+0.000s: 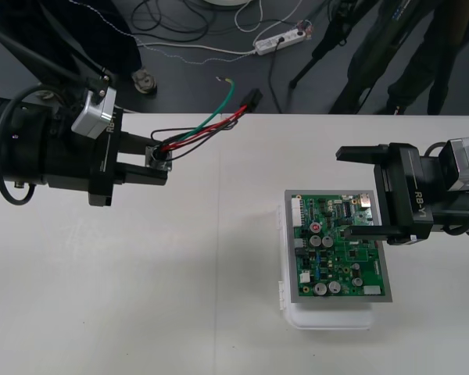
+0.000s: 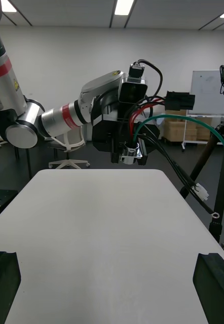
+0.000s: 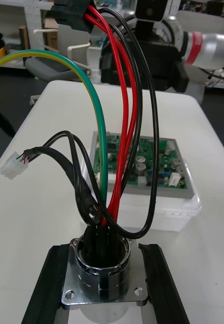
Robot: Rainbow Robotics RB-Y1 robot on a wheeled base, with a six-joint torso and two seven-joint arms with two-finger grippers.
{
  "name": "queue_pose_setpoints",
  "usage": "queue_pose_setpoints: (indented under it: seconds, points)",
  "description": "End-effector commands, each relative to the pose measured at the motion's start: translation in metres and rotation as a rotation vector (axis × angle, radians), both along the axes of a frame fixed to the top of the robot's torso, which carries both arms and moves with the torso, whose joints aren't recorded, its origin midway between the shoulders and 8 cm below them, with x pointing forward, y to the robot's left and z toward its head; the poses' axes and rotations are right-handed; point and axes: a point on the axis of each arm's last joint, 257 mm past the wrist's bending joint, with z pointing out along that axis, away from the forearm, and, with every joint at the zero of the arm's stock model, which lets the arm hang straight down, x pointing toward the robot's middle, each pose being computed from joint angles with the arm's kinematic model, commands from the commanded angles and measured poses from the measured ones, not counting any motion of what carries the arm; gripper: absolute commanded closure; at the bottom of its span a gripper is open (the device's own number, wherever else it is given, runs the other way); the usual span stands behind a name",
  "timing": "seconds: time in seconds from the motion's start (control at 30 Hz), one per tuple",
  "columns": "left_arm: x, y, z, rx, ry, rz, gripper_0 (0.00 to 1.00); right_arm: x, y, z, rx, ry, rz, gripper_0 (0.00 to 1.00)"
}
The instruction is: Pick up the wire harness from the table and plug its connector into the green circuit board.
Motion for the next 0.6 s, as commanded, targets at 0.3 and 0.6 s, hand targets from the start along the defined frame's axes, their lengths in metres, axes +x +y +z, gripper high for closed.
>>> queue_pose_setpoints:
  seconds: [0.3, 0.6]
  points:
    - [-0.051, -0.046, 0.007, -0.05, 0.146, -0.198, 1.0, 0.001, -0.005, 0.017, 0.011, -0.008, 0.005, 0.0]
    - [-0.088, -0.061, 0.01, -0.098, 0.33, -0.296, 1.0, 0.001, -0.005, 0.017, 0.012, -0.007, 0.006, 0.0]
